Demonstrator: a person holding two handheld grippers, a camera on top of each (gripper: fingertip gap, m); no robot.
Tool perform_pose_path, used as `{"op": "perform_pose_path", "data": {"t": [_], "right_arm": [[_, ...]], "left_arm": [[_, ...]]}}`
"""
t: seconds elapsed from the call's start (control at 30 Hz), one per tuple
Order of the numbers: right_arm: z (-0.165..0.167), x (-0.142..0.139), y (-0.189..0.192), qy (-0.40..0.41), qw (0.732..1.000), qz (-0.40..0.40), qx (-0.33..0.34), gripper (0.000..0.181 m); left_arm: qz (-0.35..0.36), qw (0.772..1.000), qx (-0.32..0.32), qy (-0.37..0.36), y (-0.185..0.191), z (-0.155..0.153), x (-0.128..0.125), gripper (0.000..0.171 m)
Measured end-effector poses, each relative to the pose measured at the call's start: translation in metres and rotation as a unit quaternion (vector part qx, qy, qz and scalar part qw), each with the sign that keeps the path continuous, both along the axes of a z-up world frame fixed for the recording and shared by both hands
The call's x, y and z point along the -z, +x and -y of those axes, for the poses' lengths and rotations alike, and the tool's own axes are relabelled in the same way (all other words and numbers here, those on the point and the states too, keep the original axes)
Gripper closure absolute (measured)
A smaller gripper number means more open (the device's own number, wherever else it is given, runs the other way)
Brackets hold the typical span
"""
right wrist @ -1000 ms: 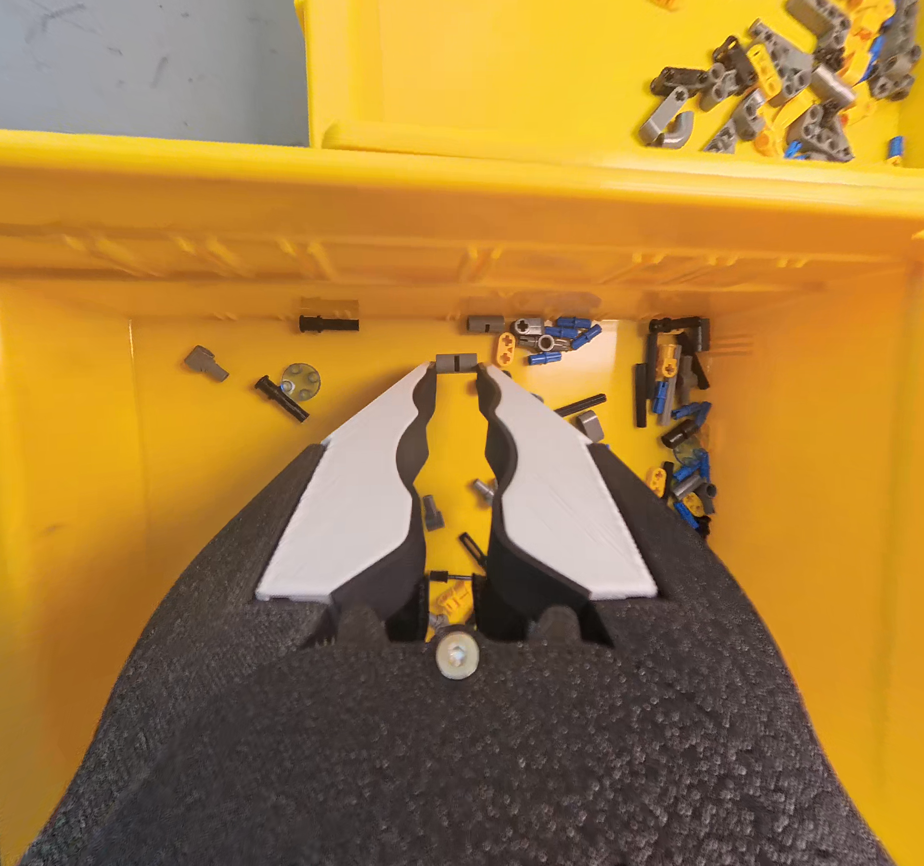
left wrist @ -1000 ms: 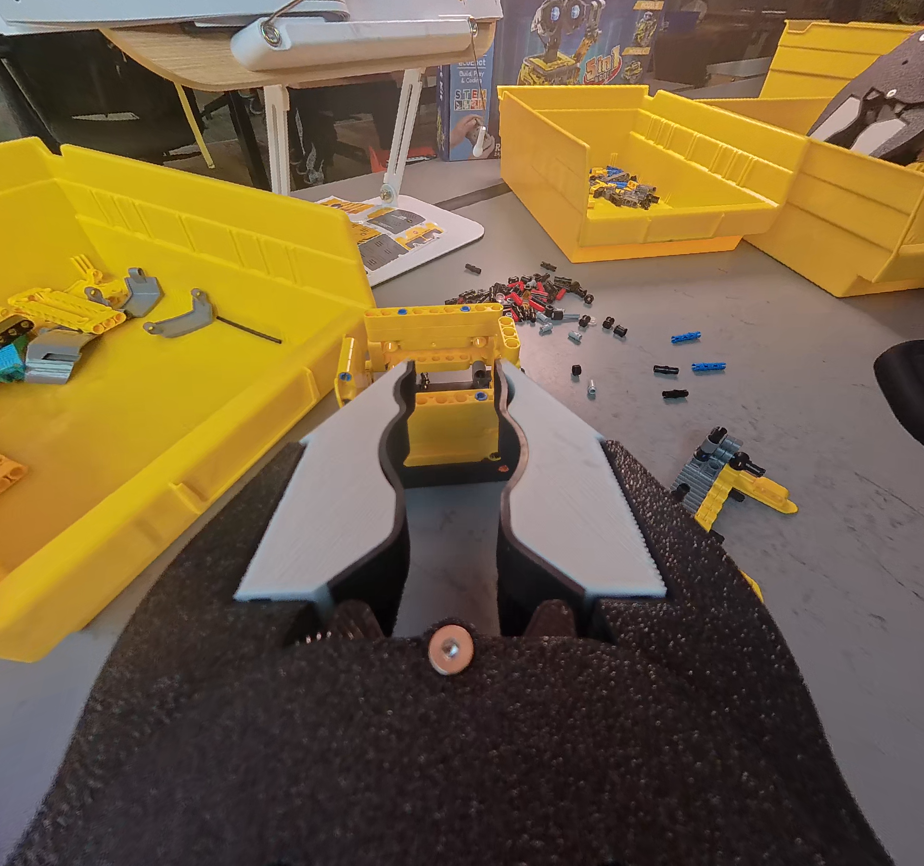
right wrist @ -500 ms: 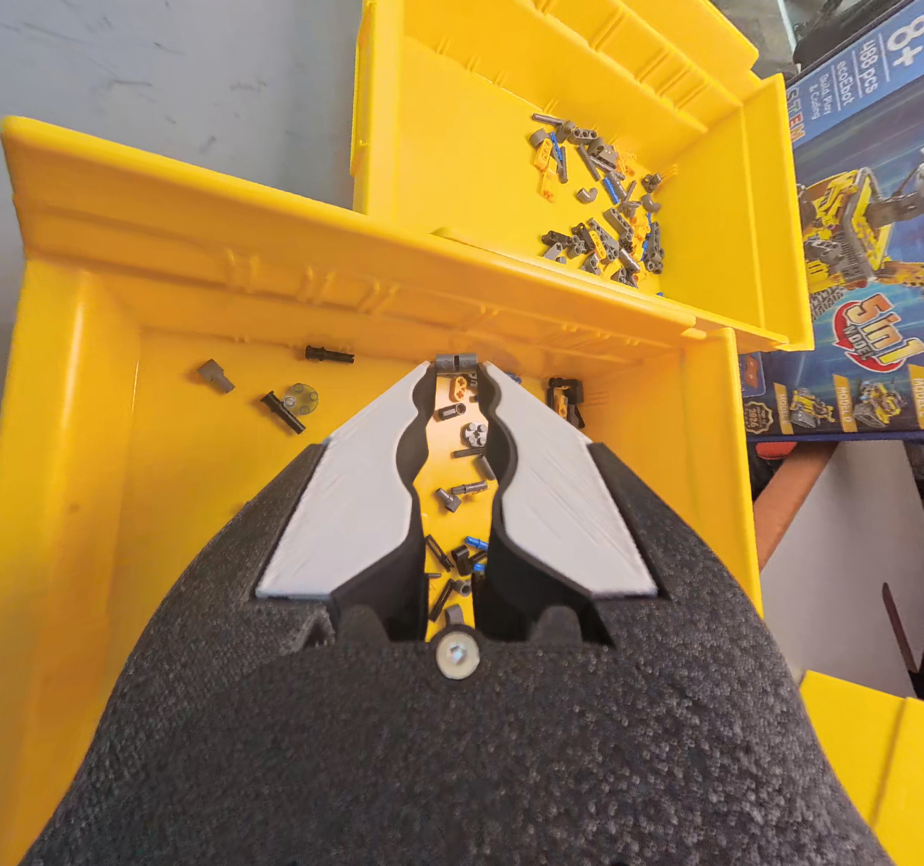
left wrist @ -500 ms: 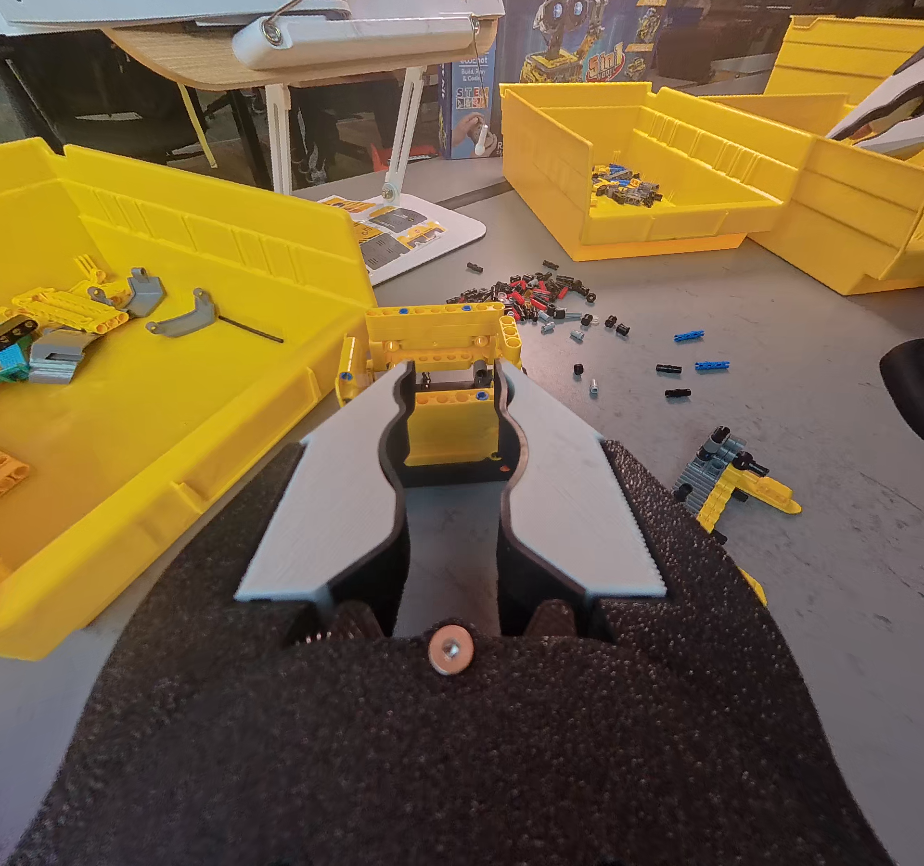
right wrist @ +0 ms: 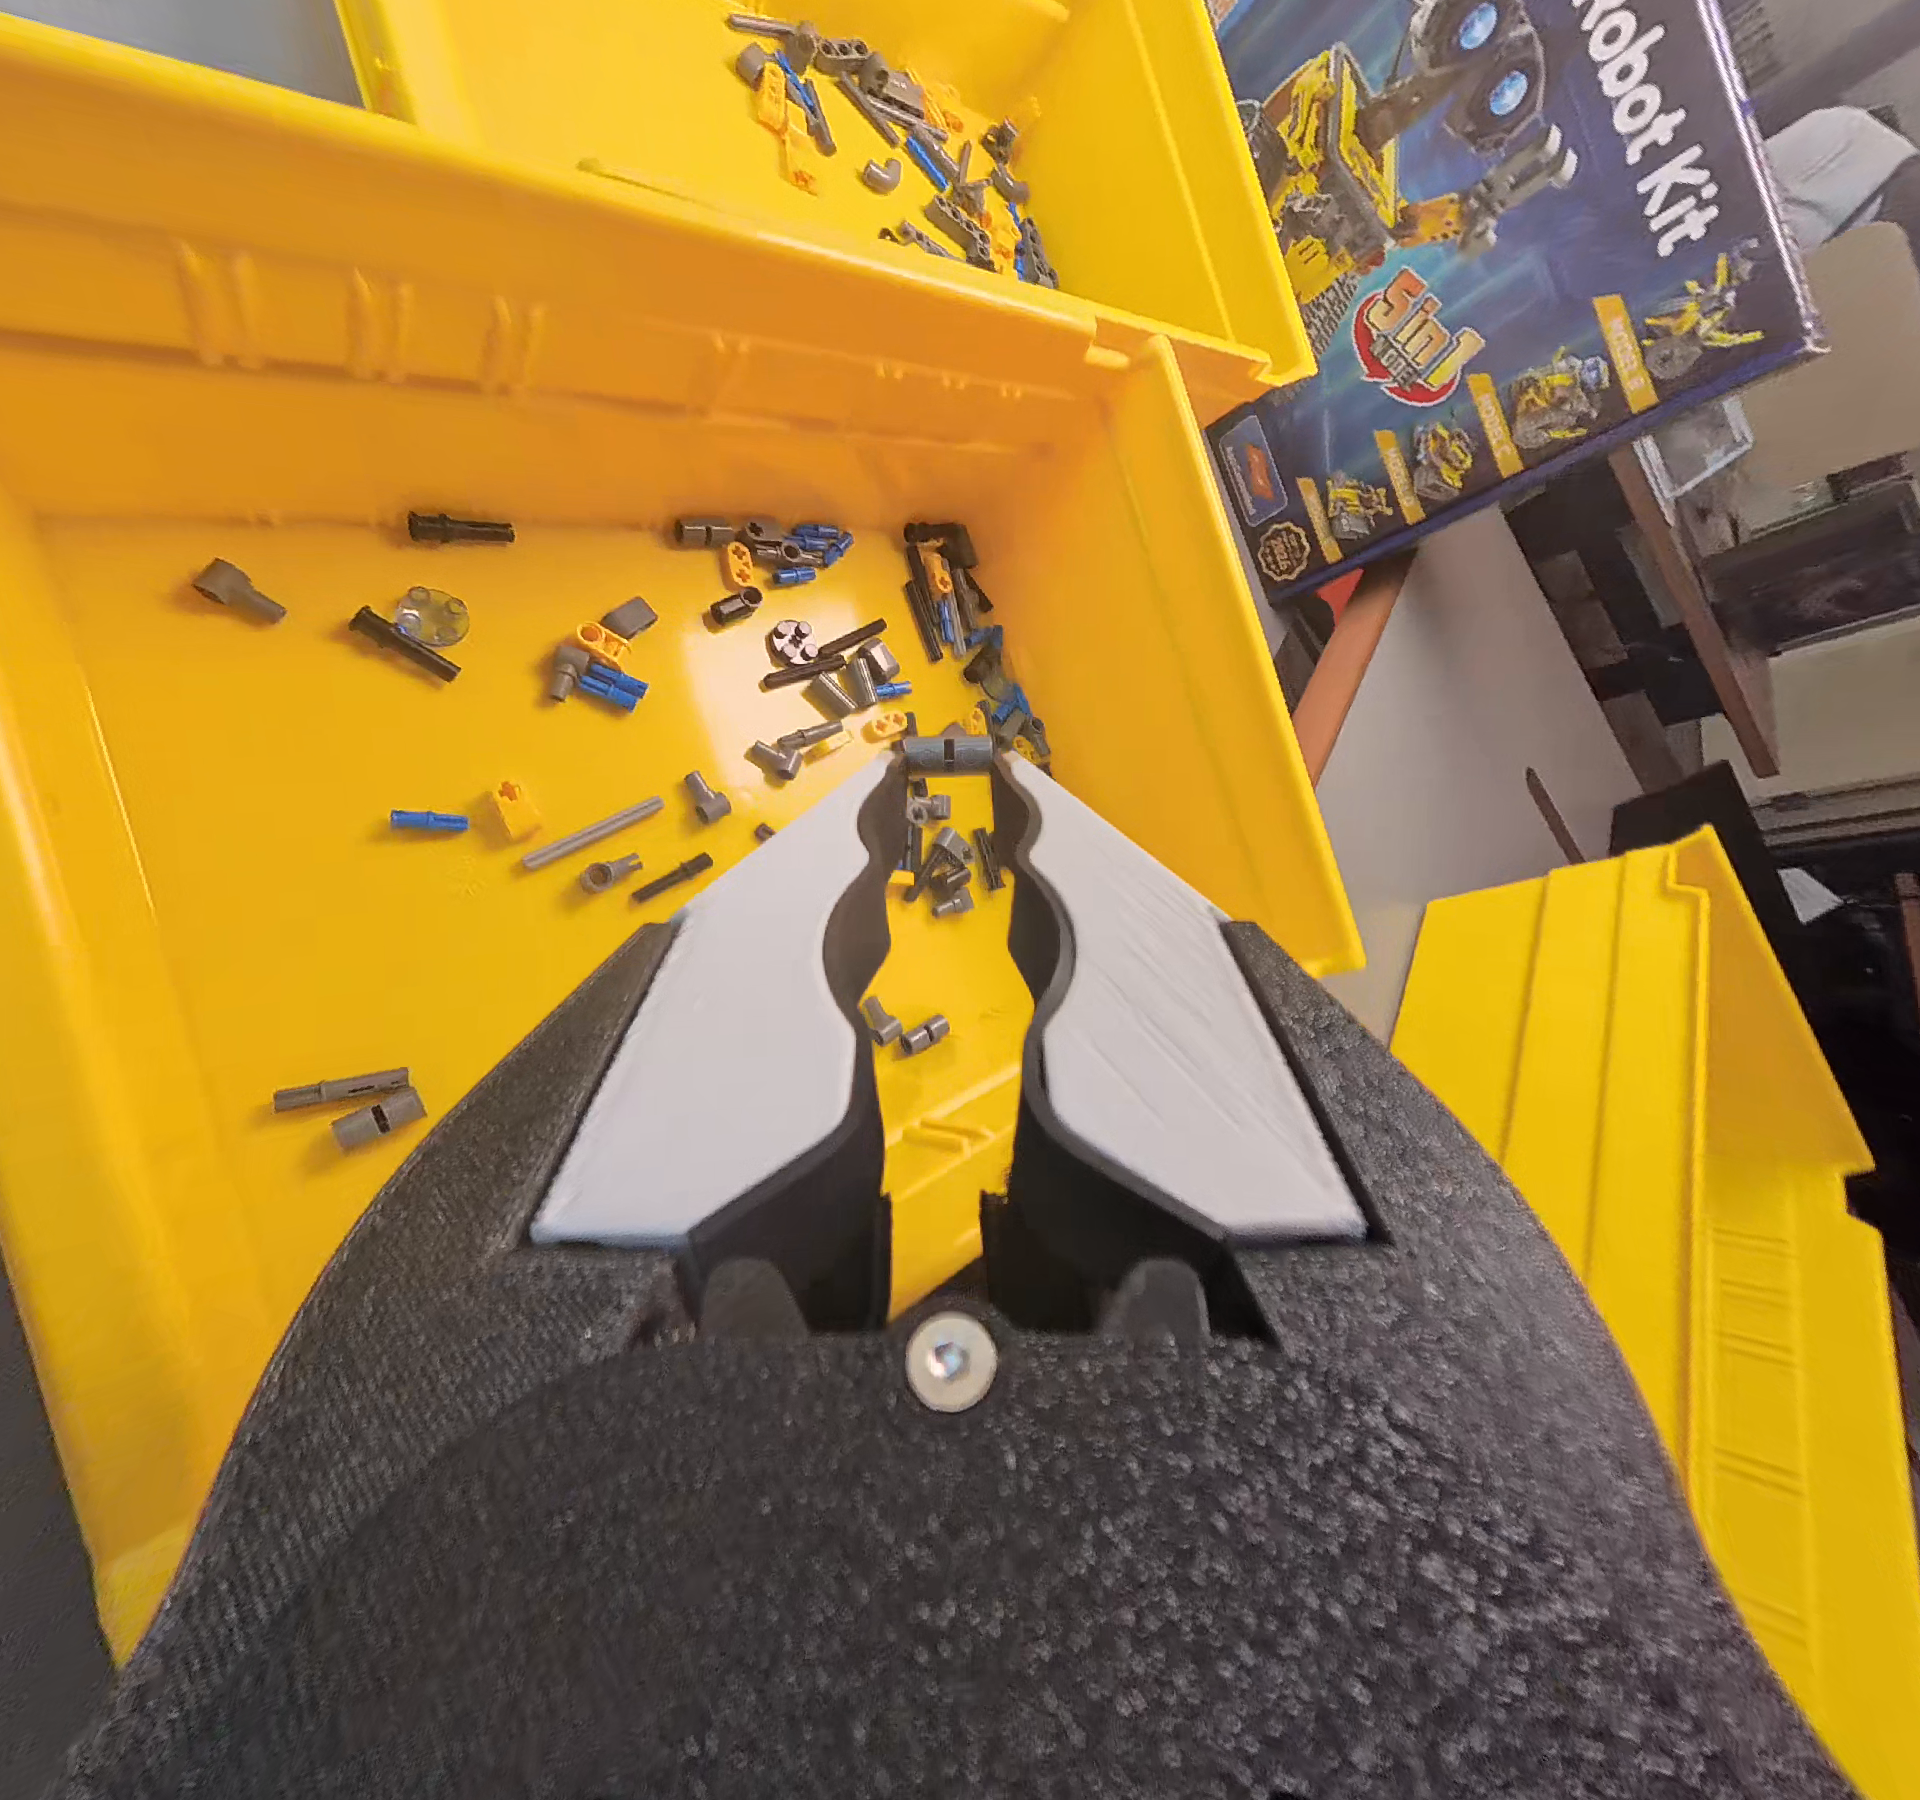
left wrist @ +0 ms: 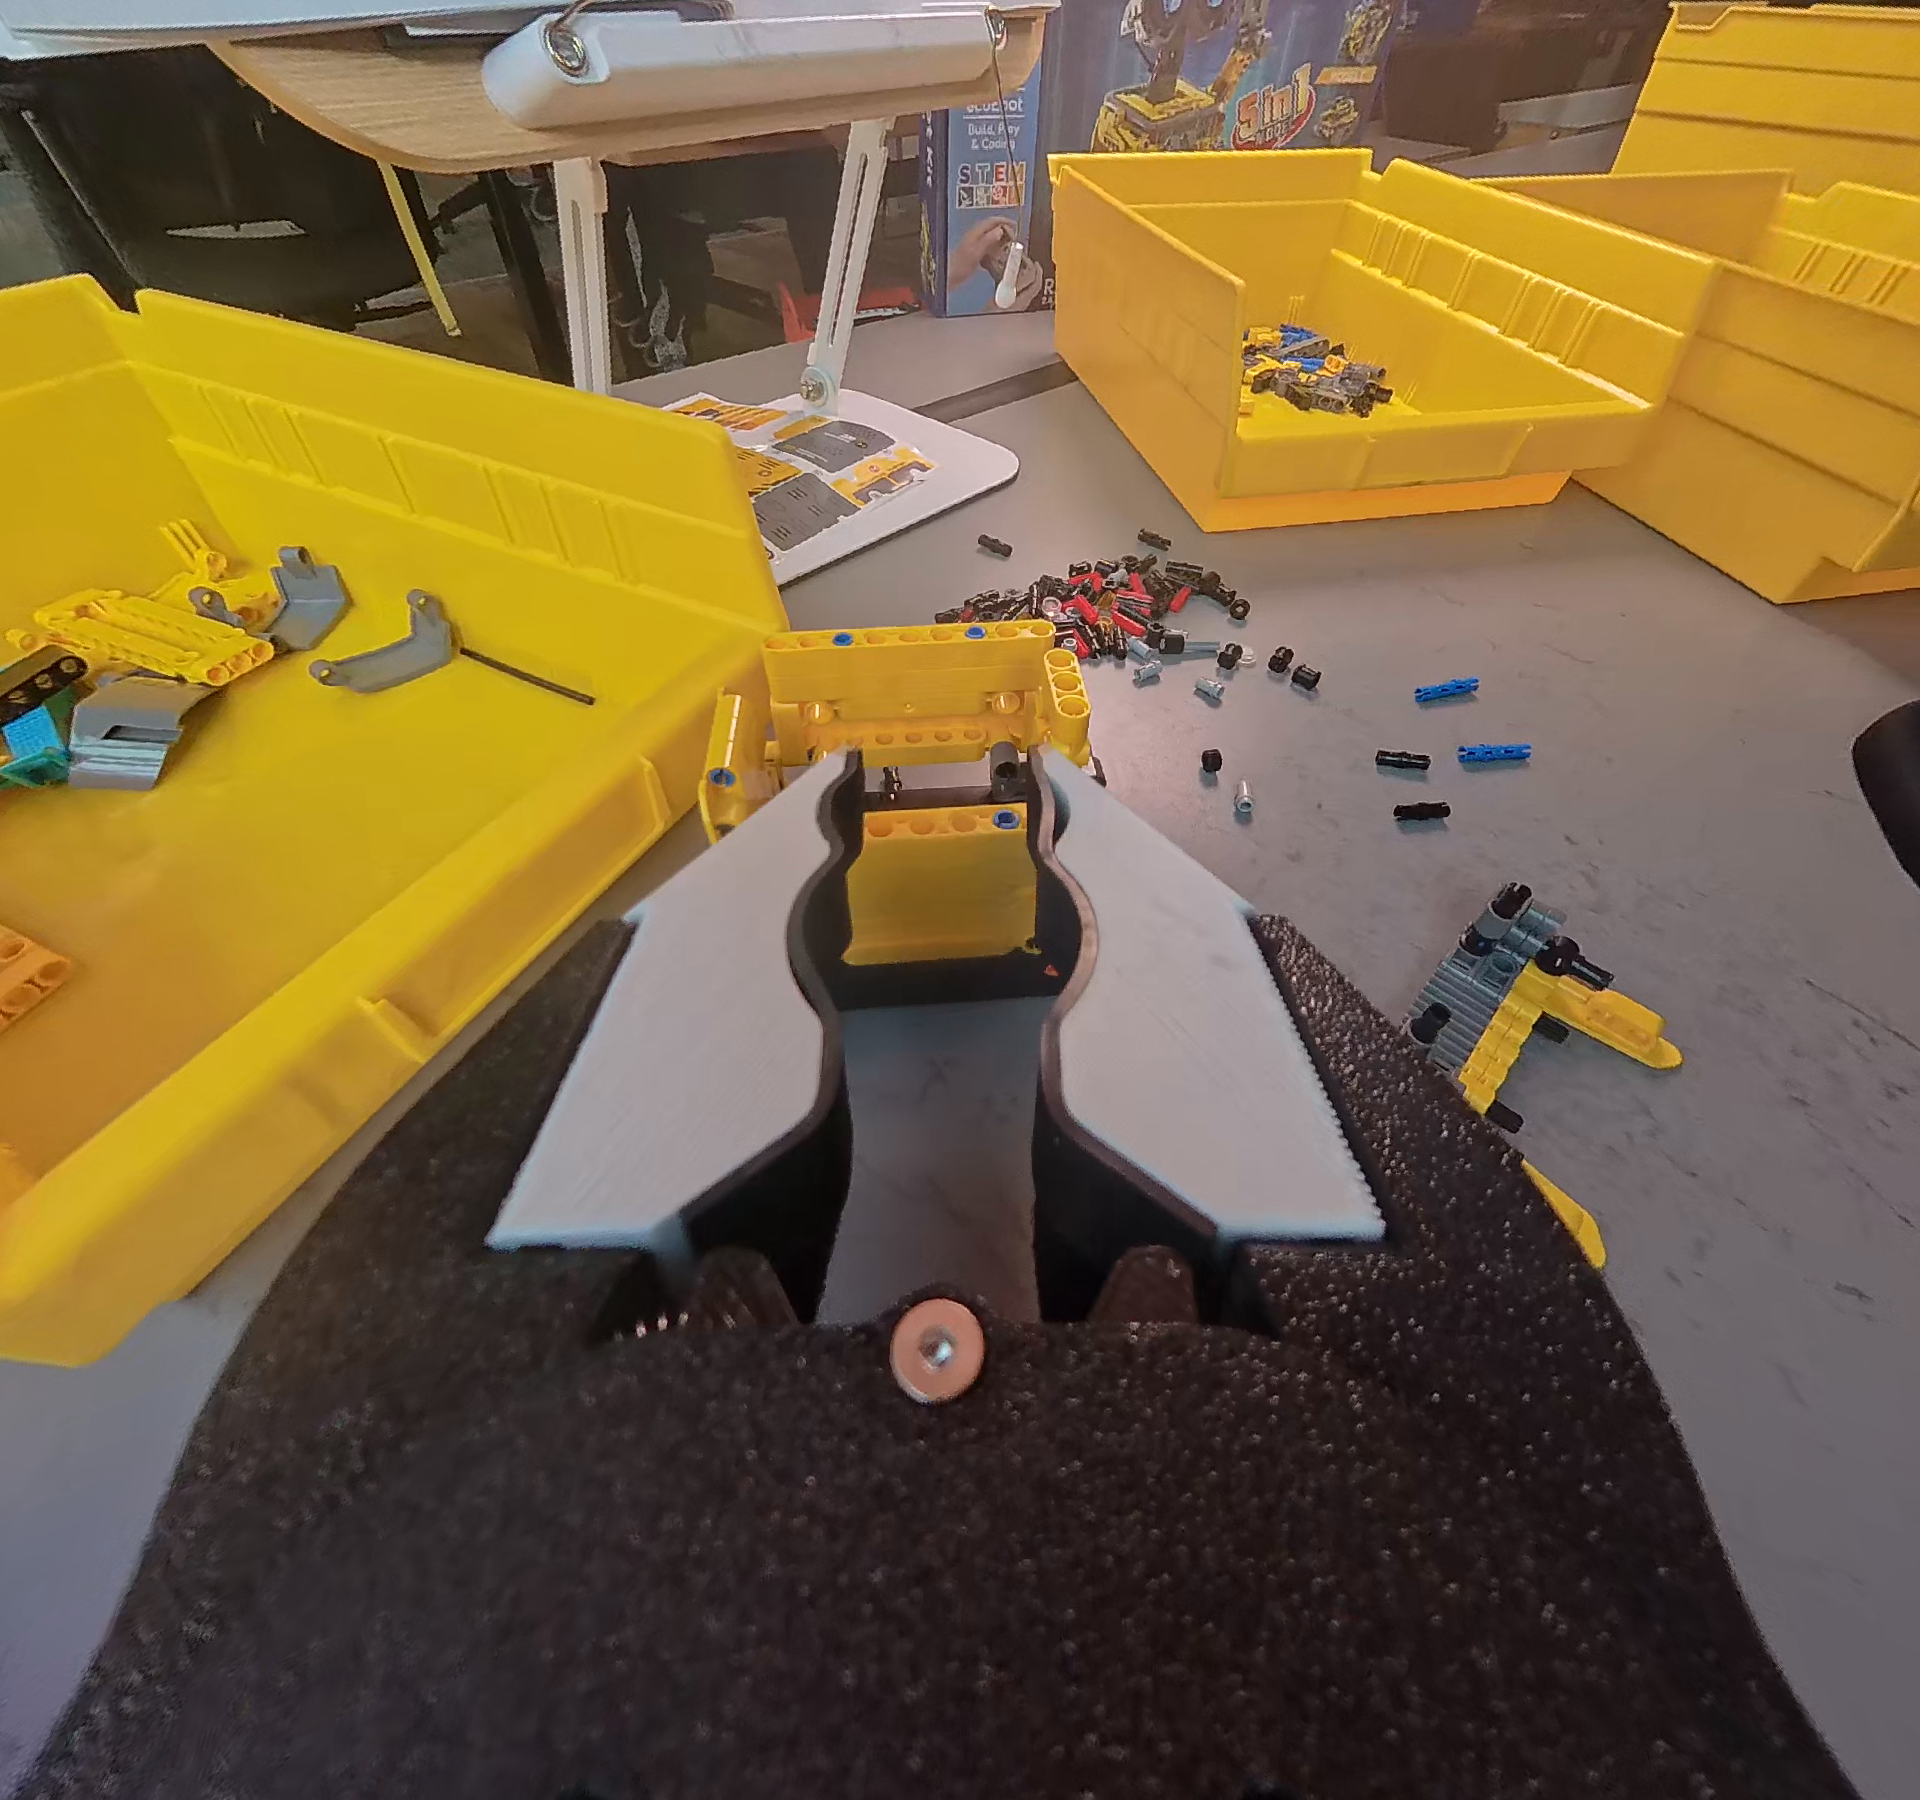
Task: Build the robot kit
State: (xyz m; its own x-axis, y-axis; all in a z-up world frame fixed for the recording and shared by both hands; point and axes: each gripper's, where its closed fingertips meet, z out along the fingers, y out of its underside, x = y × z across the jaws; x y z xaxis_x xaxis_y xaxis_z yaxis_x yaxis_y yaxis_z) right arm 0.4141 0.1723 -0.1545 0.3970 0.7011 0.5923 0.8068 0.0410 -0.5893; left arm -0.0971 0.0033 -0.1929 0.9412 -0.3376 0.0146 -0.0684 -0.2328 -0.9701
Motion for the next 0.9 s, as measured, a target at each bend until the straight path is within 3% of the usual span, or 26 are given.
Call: {"op": "perform_pose_path", "data": {"t": [0.3,0.57,0.7,0.8,0.9], "right_arm": [[0.008,-0.001,0.015,-0.013,1.0,-0.014,0.011,0.166],[0.04,0.044,-0.043,-0.169,0.973,0.097,-0.124,0.161],[-0.003,0.032,-0.054,-0.175,0.976,0.065,-0.112,0.159],[-0.061,0.04,-0.04,-0.183,0.98,0.077,-0.026,0.159],[-0.102,0.065,-0.028,-0.227,0.967,0.096,0.064,0.16]], "left_arm": [[-0.008,1.0,-0.005,-0.005,0.0,-0.001,0.002,0.142],[-0.007,1.0,-0.003,-0.009,0.0,-0.002,0.003,0.142],[-0.001,1.0,-0.002,-0.007,0.0,-0.001,0.002,0.142],[0.003,1.0,0.001,-0.01,0.0,-0.002,0.003,0.142],[0.006,1.0,0.002,-0.007,0.0,-0.001,0.002,0.142]]}}
